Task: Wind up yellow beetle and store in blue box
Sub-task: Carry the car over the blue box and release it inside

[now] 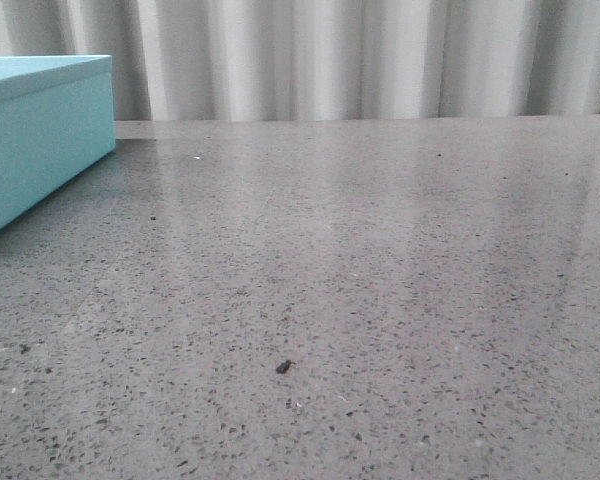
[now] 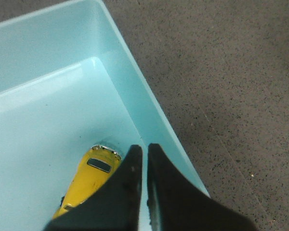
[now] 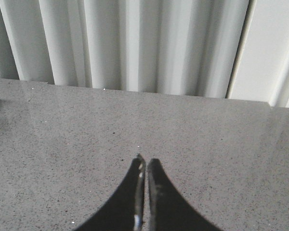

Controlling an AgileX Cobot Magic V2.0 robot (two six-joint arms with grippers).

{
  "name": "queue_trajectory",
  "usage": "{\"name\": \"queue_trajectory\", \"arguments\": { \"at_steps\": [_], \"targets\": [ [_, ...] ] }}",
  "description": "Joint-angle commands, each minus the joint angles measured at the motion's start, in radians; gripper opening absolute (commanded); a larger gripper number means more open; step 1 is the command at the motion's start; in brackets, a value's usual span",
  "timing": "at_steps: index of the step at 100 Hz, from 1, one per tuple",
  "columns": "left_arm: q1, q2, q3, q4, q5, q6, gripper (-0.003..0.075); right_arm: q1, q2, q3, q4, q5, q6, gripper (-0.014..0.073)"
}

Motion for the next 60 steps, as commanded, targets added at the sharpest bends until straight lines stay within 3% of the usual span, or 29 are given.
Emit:
{"name": "queue_trajectory", "arguments": {
  "at_steps": [1, 19, 44, 60],
  "targets": [
    [-0.001, -0.076, -0.023, -0.053, -0.047, 0.015, -0.0021, 0.002, -0.026, 0.015, -0.039, -0.107, -0.006, -0.0041],
    [-0.001, -0.150, 0.021, -0.075, -0.096, 0.053, -0.0021, 0.002, -0.085, 0.082, -0.077, -0.109, -0.006, -0.0041],
    [-0.001, -0.293, 0.219, -0.087, -0.219, 0.067, -0.0021, 0.002, -0.167, 0.182, -0.082, -0.205, -0.006, -0.0041],
    [-0.001, -0.426, 0.407, -0.183, -0.361, 0.215, -0.0021, 0.002, -0.225, 0.225, -0.082, -0.269, -0.006, -0.0041]
  ]
}}
